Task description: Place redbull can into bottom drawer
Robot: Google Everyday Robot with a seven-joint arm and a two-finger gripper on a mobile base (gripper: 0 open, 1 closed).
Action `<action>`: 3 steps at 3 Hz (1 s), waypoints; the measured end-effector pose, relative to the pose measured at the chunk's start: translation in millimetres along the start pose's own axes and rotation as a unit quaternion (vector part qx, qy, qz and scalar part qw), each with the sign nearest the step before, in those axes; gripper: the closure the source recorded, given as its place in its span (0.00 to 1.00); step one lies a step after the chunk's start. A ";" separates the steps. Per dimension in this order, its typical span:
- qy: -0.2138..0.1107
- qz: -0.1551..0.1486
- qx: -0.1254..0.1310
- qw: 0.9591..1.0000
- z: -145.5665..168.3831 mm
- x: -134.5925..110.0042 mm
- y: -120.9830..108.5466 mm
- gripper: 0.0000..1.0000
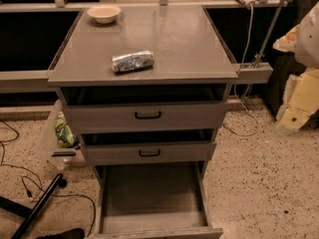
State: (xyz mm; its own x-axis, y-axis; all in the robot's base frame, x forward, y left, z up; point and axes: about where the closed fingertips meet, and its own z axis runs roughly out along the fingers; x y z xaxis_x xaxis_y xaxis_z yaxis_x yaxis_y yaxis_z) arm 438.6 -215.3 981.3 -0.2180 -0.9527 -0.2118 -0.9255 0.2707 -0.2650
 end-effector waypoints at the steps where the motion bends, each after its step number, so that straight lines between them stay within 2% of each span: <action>1: 0.000 0.000 0.001 1.000 -0.1 -0.4 -0.3 0.00; 2: -0.027 -0.012 0.011 0.999 14.3 -26.7 -28.7 0.00; 3: -0.052 -0.025 0.015 0.998 43.7 -65.0 -71.2 0.00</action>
Offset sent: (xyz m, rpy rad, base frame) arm 0.0894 0.0458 -0.0040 0.0951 -0.0800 0.0760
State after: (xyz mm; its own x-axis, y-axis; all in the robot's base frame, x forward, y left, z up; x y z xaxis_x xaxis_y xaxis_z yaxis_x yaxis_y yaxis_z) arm 532.2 -166.6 972.8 -0.1366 -0.9459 -0.2944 -0.9243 0.2286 -0.3055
